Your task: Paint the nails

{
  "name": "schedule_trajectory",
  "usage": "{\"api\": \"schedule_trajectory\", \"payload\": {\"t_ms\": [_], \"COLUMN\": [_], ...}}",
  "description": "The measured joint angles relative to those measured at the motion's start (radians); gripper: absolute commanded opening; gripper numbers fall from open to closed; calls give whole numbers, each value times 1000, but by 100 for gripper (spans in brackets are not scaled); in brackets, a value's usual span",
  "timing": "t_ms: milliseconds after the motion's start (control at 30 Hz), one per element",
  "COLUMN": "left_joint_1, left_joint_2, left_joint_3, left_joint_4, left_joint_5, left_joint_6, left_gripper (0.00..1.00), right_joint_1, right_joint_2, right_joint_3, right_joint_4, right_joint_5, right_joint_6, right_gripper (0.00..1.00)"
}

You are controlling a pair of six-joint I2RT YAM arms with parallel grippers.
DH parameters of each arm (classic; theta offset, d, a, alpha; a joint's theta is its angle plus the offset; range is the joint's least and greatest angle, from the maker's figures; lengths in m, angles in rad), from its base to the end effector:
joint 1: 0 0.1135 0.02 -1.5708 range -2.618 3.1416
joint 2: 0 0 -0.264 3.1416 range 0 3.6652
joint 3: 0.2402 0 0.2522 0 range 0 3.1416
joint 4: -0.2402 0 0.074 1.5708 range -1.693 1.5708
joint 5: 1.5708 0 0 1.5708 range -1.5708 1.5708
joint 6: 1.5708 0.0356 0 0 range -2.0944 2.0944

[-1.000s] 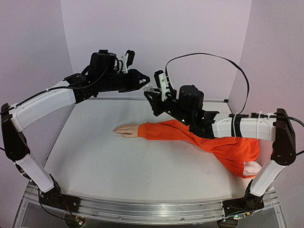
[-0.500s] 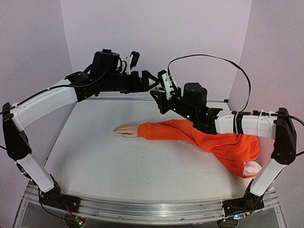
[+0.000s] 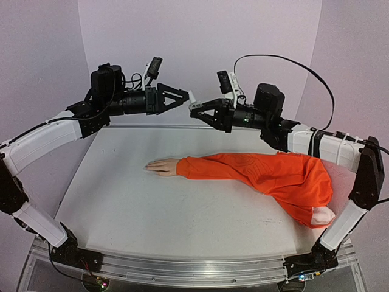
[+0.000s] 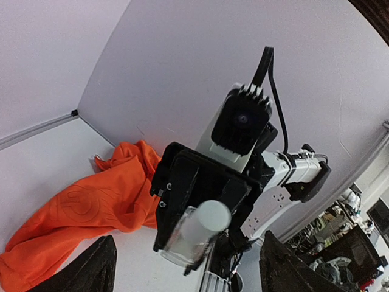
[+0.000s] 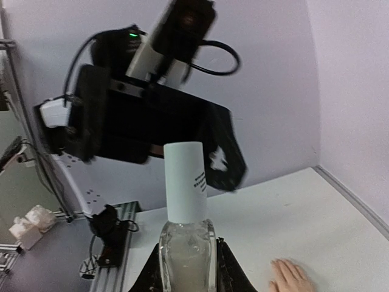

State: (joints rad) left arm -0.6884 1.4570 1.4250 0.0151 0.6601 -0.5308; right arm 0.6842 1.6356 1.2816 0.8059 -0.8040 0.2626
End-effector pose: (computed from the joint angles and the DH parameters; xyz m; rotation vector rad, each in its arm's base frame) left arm 0.2478 -0.2322 0.4262 0.7036 1.6472 -1.4323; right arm 0.2755 0.2578 0.3914 -0.9888 0.9465 1.2531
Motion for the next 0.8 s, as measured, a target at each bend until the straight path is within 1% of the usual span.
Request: {"api": "schedule_trajectory", "payload": {"t_ms": [133, 267, 567, 667, 800], "left_joint_1": [-6, -12, -30, -32, -32], "left_joint_2": [17, 17, 30, 40, 46], "left_joint_3": [-1, -1, -1, -1, -3], "left_joint_4": [59, 119, 171, 176, 178], "left_joint_5": [77, 118, 127, 118, 78], "left_joint_6": [-29, -43, -44, -45, -6], "left_gripper": [69, 56, 30, 14, 4], "right_joint_1": [6, 6, 7, 6, 6], "right_joint_2": [18, 45, 74, 74, 74], "right_joint_3": [36, 39, 39, 39, 37], "right_joint_4": [76, 116, 166, 173, 173], "right_joint_5": [-127, -180, -209, -211, -188], "right_joint_6": [100, 159, 214, 216, 225], "right_gripper": [0, 0, 0, 0, 0]}}
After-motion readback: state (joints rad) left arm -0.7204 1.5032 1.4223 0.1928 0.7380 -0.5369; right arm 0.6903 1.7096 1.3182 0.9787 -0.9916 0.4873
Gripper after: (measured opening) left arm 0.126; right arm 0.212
